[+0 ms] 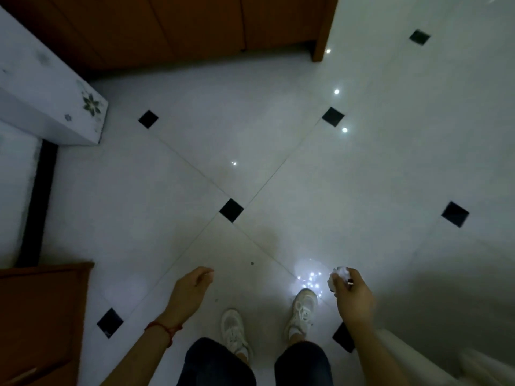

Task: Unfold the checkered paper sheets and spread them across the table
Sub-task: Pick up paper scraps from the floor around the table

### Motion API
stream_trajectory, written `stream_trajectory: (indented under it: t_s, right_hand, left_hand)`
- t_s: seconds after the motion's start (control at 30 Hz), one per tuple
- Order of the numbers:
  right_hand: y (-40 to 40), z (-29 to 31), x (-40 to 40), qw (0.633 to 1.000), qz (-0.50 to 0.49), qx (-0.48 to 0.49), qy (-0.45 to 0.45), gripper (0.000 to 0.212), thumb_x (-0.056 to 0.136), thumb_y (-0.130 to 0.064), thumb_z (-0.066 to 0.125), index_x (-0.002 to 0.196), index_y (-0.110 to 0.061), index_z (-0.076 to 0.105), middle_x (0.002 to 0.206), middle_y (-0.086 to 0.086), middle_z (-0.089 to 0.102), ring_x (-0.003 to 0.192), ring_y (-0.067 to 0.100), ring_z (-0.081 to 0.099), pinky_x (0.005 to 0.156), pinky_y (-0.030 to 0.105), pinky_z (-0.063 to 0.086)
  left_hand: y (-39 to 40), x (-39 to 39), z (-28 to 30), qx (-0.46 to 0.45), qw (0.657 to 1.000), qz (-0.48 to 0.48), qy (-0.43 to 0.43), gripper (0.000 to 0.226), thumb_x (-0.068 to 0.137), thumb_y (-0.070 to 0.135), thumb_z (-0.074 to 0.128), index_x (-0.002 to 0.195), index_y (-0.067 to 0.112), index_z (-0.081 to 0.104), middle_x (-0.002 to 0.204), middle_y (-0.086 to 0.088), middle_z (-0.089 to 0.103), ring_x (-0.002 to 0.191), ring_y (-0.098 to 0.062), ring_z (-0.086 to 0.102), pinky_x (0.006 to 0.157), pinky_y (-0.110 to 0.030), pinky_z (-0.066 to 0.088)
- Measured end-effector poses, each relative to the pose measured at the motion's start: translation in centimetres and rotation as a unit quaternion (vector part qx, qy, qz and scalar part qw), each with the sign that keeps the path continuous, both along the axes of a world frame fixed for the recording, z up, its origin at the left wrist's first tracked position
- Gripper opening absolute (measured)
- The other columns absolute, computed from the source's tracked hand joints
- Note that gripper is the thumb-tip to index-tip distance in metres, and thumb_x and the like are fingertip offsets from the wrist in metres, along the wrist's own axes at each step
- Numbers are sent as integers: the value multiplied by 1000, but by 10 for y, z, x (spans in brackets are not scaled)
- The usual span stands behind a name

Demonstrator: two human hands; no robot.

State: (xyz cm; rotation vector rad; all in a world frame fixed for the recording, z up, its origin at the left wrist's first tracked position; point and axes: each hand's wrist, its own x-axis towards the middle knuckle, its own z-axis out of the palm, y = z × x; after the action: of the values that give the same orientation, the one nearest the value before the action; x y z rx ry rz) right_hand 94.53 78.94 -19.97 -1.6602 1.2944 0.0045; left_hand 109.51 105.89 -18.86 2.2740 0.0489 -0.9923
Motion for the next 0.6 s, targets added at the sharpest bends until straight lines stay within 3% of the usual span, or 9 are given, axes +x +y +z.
stream_trajectory:
  t_s: [0.1, 0.17, 0.23, 0.3, 0.37, 0.47, 0.6]
  right_hand:
    - [-48, 30, -33, 999, -32, 10, 18, 29, 91, -14, 51, 64, -22, 49, 61, -2, 56, 63, 24, 53, 63, 30, 38]
    - [-78, 49, -53, 998, -49, 10, 25, 25, 90, -10, 51, 65, -12, 49, 59, 0, 53, 66, 28, 51, 59, 29, 38]
    - [-106, 66, -69, 997, -75, 10, 20, 15, 90, -7, 51, 77, 0, 54, 60, 3, 51, 66, 27, 47, 56, 20, 36]
    - [-132, 79, -82, 994, -109, -1, 14, 18, 91, -7, 50, 90, 10, 56, 66, 13, 53, 69, 36, 47, 50, 7, 33]
    - [-155, 81, -92, 989, -147, -8, 10, 20, 91, -8, 50, 89, 12, 56, 67, 15, 53, 83, 45, 55, 47, 4, 34]
    - [-187, 80, -94, 977, -213, -9, 25, 18, 89, -8, 53, 91, 10, 58, 74, 21, 58, 92, 43, 58, 51, 7, 32]
    - [-235, 83, -81, 957, -288, 0, 24, 20, 89, -12, 54, 98, 6, 60, 85, 18, 60, 79, 32, 54, 57, 27, 33]
  left_hand:
    - [-56, -3, 24, 1, 999, -50, 12, 28, 94, 20, 45, 116, 8, 58, 108, -7, 62, 97, -18, 55, 84, -23, 38]
    - [-95, -5, 40, -3, 997, -78, 14, 29, 95, 22, 44, 116, 8, 58, 107, -6, 62, 98, -18, 55, 84, -23, 39]
    - [-132, -6, 52, -18, 995, -102, 10, 26, 95, 22, 44, 111, 10, 60, 104, -6, 62, 96, -19, 56, 82, -24, 39]
    - [-167, -5, 60, -30, 991, -128, 8, 19, 95, 23, 44, 104, 15, 59, 100, -5, 62, 93, -18, 55, 74, -19, 40]
    - [-200, 0, 65, -36, 987, -156, 7, 14, 95, 22, 45, 99, 17, 57, 97, -3, 62, 91, -17, 55, 67, -13, 37]
    - [-244, 23, 70, -29, 978, -206, 5, 14, 95, 19, 45, 96, 14, 58, 94, -5, 61, 89, -19, 55, 66, -14, 38]
    - [-313, 70, 70, -21, 963, -269, -7, 16, 95, 18, 45, 92, 14, 60, 94, -7, 63, 88, -22, 56, 70, -23, 39]
